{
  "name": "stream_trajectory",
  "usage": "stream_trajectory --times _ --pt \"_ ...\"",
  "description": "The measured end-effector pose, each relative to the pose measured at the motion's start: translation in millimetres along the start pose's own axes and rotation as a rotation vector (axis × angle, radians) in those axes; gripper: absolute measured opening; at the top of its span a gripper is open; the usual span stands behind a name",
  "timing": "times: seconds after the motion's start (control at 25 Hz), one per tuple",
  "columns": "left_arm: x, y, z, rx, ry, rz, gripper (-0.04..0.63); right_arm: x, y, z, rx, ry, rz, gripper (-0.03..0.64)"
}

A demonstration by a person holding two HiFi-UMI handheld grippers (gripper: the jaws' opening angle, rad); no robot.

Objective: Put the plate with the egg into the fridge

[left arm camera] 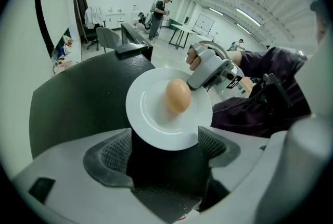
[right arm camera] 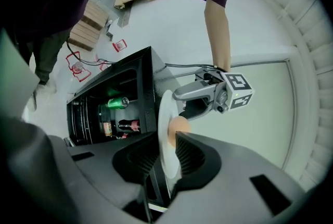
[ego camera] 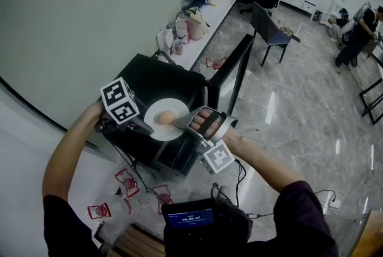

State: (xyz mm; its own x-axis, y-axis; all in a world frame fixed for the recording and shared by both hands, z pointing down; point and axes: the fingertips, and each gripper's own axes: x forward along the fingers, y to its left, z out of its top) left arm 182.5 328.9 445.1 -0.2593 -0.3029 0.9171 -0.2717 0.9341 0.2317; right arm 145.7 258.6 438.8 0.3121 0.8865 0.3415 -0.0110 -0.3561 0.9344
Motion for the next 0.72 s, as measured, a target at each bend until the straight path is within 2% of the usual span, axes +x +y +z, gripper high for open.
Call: stream_trajectory --times 0.2,0.32,0.48,0.72 --pt "-2.3 0.0 -0.8 -0.025 -0.046 0.024 0.381 0.4 6.5 -1.3 -0.069 0.002 -0.032 0.035" --pt "-4.1 2.2 -1.7 -0.038 -0.091 0.071 0.382 -0.7 11.0 -2.3 -0.09 0.006 -0.039 0.026" --pt "-20.4 -4.9 6.1 -0.016 -0.192 0.186 0.38 -10.1 10.6 -2.6 -0.096 0.011 -0.053 0.026" --pt "-53.2 -50.4 49.8 0.123 -0.378 0.405 0.38 -35.2 1.3 -13.7 -0.083 0.048 -0.118 0.026"
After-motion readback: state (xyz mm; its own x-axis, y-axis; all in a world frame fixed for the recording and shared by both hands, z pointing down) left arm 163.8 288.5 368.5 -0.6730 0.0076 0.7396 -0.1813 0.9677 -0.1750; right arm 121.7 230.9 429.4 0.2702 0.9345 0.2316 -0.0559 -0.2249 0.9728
